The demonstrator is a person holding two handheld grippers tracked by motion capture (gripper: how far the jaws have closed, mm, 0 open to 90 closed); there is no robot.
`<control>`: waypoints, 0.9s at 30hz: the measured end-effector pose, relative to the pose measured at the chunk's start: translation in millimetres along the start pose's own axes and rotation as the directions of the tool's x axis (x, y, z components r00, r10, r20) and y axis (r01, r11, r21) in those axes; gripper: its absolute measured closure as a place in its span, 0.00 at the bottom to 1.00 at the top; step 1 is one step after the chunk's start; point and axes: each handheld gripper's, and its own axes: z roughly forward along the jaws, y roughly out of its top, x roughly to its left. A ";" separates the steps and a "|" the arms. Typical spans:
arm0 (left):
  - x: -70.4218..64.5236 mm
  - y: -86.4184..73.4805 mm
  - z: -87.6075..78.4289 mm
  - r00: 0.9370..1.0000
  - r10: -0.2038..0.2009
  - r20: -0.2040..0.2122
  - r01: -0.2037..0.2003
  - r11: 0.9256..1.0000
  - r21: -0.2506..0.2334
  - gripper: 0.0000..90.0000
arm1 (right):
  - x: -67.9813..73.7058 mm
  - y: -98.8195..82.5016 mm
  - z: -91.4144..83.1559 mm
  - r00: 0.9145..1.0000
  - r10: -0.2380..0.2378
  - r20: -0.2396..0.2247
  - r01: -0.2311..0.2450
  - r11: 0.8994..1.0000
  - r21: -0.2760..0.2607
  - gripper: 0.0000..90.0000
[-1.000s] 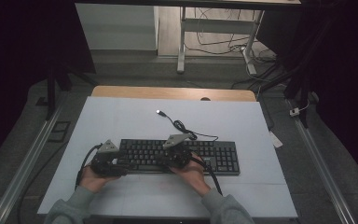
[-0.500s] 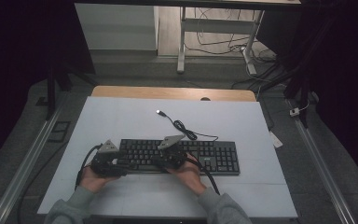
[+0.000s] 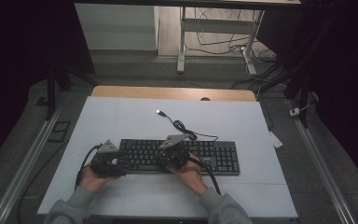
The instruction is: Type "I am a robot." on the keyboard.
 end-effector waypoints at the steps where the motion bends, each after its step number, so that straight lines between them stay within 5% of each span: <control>1: 0.0 0.0 -0.1 1.000 0.001 0.001 -0.001 1.000 0.000 0.35 | -0.8 -0.7 -3.3 1.000 0.008 -0.001 -0.008 1.000 -0.006 1.00; 6: 0.2 0.4 0.5 1.000 0.000 0.003 0.000 1.000 0.000 0.35 | -5.0 -4.6 -19.1 0.999 0.029 0.013 -0.029 0.999 -0.033 1.00; 16: 0.8 0.8 0.8 1.000 -0.001 0.004 0.001 1.000 -0.003 0.35 | -12.2 -16.3 -45.7 0.997 0.062 0.048 -0.059 0.997 -0.057 0.67; 27: 1.7 1.1 0.6 1.000 -0.002 0.005 0.002 1.000 -0.005 0.35 | -20.6 -25.5 -64.0 0.991 0.078 0.105 -0.071 0.995 -0.067 0.58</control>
